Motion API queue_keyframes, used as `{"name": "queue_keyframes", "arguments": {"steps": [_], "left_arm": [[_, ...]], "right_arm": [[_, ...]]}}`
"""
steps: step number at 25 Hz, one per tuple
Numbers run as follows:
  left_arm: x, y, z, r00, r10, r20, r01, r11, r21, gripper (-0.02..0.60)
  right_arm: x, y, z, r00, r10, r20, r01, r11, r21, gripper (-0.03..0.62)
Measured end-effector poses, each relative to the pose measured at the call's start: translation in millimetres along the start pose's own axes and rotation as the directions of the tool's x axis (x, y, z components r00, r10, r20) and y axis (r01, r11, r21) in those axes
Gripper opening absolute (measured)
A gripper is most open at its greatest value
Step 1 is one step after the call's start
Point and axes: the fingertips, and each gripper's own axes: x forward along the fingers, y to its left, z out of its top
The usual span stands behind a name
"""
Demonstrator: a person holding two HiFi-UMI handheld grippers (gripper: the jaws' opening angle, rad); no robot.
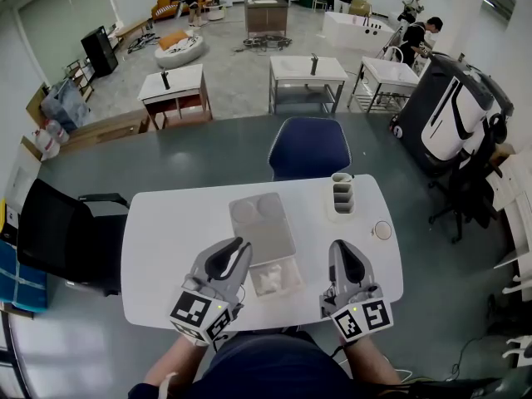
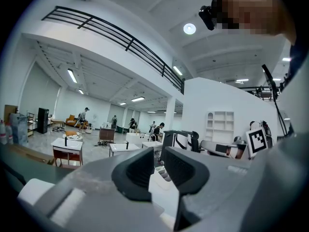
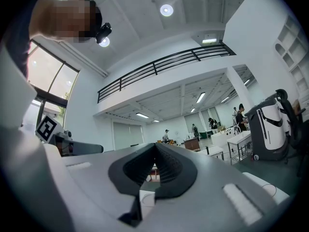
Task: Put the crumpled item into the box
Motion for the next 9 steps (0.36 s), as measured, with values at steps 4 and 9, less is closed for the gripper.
{"name": "queue_keyframes", "arguments": {"steps": [4, 9], "left_arm": [[0.9, -0.8, -3.3, 1.0, -0.004, -0.006, 0.004, 1.0, -0.001, 0.073], [1.2, 0.7, -3.7, 1.0, 0.003, -0.014, -0.003, 1.0, -0.008, 0.074]], "right_arm": [[1.3, 0.3, -1.9, 1.0, 0.002, -0.003, -0.002, 1.0, 0.002, 0.002], [3.6, 2.3, -1.7, 1.0, 0.006, -0.007, -0.006, 1.0, 0.001, 0.002]]}}
